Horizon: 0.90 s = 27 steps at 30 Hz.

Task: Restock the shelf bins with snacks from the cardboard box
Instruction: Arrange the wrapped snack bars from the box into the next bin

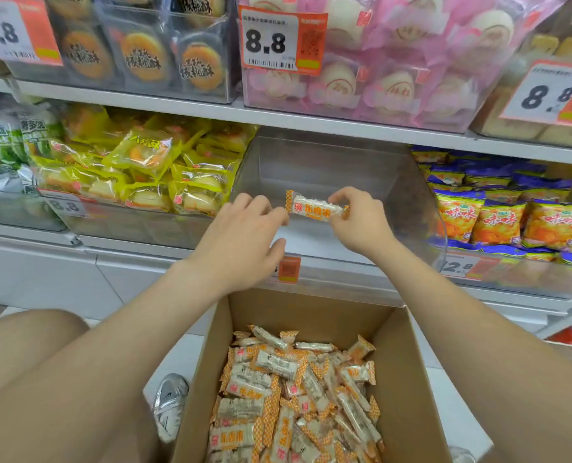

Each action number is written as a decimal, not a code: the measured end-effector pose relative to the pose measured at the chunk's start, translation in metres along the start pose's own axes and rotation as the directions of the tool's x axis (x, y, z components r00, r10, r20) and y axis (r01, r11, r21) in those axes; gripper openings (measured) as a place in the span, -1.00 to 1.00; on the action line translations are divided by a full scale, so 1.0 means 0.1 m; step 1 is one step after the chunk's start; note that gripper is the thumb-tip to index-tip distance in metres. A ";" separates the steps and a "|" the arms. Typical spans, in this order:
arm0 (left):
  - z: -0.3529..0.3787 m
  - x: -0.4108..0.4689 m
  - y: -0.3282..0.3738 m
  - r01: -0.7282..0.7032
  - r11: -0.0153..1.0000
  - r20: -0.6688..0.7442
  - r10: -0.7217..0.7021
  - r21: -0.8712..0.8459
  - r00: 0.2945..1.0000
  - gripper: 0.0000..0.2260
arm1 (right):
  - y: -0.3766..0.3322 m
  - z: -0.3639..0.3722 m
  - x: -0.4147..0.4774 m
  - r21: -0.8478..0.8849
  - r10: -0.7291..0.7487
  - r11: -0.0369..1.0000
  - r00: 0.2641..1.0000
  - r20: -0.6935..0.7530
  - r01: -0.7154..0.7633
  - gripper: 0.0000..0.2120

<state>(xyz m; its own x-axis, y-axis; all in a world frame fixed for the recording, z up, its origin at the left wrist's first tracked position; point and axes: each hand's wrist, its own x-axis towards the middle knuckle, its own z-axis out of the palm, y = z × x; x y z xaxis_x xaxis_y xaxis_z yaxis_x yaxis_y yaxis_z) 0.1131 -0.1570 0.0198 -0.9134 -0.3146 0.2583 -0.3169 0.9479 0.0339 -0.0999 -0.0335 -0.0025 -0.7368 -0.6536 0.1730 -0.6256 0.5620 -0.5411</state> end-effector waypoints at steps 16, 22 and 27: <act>-0.03 0.06 0.12 -0.125 0.975 0.247 0.078 0.182 0.966 -0.75 | -0.46 0.89 1.21 -0.546 -0.074 0.828 0.990 0.121 0.129 -0.53; 0.04 0.01 0.18 -0.020 0.991 0.189 -0.006 0.136 0.982 -0.75 | -0.43 0.84 1.16 -0.701 -0.130 0.678 0.975 0.182 0.221 -0.54; -0.05 0.01 0.20 0.073 0.997 0.098 -0.076 0.036 0.992 -0.87 | -0.37 0.74 0.98 -0.665 -0.187 0.702 0.967 0.173 0.255 -0.53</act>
<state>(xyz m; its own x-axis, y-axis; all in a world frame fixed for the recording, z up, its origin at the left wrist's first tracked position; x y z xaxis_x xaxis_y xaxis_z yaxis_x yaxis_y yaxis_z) 0.1067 -0.1383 0.0256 -0.9073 -0.3893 0.1589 -0.3917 0.9199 0.0175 -0.1305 -0.1556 -0.0265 -0.5509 -0.8250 0.1264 -0.7976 0.5649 0.2114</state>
